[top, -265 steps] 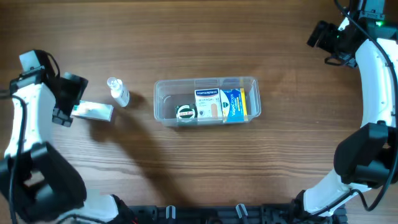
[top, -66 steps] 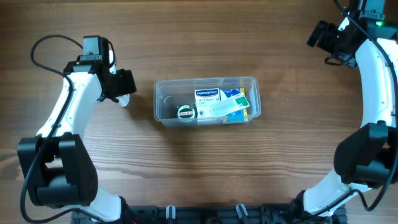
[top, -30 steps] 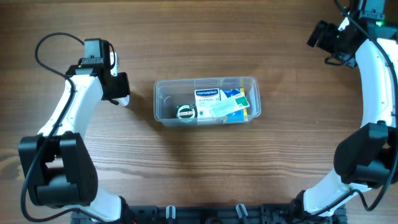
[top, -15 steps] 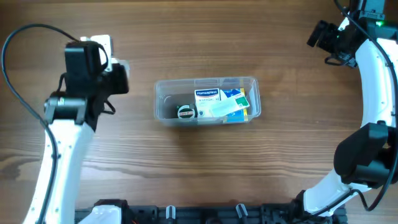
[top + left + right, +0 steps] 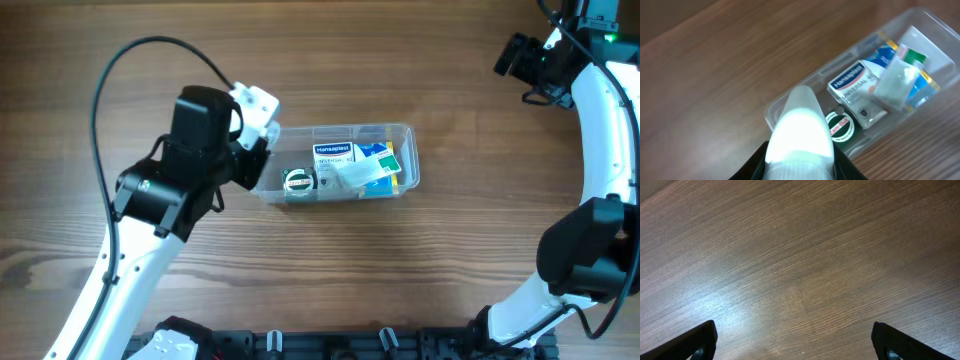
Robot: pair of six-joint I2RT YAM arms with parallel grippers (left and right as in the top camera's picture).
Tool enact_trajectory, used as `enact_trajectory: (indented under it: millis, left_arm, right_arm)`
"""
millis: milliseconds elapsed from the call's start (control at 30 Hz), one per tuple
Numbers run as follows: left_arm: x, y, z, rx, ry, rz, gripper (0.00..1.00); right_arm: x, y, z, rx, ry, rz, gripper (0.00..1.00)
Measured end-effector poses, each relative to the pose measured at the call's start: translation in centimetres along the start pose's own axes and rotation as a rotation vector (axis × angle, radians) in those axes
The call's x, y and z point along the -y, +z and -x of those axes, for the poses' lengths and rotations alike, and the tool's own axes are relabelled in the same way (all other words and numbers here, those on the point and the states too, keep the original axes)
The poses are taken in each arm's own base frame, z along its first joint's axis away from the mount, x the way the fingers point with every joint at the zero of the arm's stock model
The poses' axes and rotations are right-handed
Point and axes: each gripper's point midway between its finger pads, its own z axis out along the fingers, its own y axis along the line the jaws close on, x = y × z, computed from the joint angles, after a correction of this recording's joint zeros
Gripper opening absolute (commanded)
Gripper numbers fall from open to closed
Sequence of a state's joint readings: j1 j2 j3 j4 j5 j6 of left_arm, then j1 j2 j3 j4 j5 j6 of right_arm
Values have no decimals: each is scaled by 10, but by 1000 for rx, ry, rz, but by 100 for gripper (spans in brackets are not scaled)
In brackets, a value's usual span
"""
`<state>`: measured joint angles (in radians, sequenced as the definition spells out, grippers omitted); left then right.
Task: Pack container
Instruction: 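Grasp the white spray bottle and lower it into the container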
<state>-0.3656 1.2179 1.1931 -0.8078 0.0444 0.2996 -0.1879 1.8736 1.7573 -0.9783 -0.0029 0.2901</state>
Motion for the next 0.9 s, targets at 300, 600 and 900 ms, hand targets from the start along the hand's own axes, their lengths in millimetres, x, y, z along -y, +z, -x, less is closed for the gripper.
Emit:
enact_trajectory:
  millis: [300, 600, 900]
  left_arm:
    - [22, 44, -17, -98, 331, -141, 24]
    - [26, 100, -39, -195, 487, -213, 26]
    - [25, 118, -38, -185, 568, -219, 27]
  right_arm:
    - [0, 0, 0, 0, 0, 0, 100]
    - [0, 0, 0, 0, 0, 0, 100]
    - [0, 0, 0, 0, 0, 0, 100]
